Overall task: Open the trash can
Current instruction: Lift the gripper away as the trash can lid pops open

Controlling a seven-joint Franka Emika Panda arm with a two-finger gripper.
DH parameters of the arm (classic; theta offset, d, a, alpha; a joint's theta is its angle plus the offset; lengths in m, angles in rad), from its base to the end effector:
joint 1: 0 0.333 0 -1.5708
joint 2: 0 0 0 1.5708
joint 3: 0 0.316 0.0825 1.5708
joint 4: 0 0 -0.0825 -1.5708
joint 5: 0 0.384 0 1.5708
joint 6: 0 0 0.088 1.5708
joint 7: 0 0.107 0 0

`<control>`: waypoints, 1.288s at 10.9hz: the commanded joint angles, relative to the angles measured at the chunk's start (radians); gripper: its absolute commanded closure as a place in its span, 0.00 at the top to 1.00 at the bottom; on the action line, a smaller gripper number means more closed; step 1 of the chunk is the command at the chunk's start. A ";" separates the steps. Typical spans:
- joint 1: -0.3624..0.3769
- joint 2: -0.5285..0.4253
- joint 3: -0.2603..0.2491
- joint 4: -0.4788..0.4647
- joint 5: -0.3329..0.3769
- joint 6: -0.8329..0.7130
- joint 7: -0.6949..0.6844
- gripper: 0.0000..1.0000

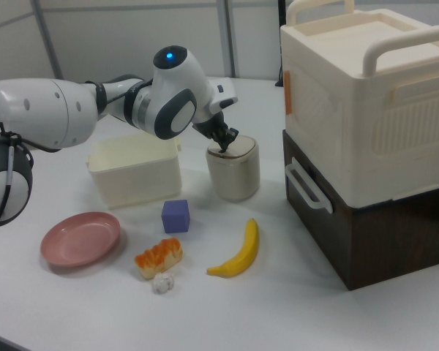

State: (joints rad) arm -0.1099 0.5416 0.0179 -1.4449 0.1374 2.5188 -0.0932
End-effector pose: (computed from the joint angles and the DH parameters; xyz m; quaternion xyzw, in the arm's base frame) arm 0.7447 -0.0728 0.4341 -0.9622 0.0451 -0.2665 0.0329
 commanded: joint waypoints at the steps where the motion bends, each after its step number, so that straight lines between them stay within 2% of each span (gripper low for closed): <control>1: -0.027 -0.058 0.027 -0.020 0.022 -0.050 0.032 0.00; 8: -0.053 -0.274 0.031 -0.019 0.065 -0.326 0.029 0.00; 10: -0.069 -0.348 0.025 -0.017 0.062 -0.482 0.017 0.00; 13: -0.122 -0.475 0.005 0.013 0.059 -0.888 -0.051 0.00; 14: -0.119 -0.505 -0.004 0.014 0.051 -0.943 -0.051 0.00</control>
State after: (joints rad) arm -0.2216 0.1184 0.0284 -1.4269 0.1809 1.7451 -0.1126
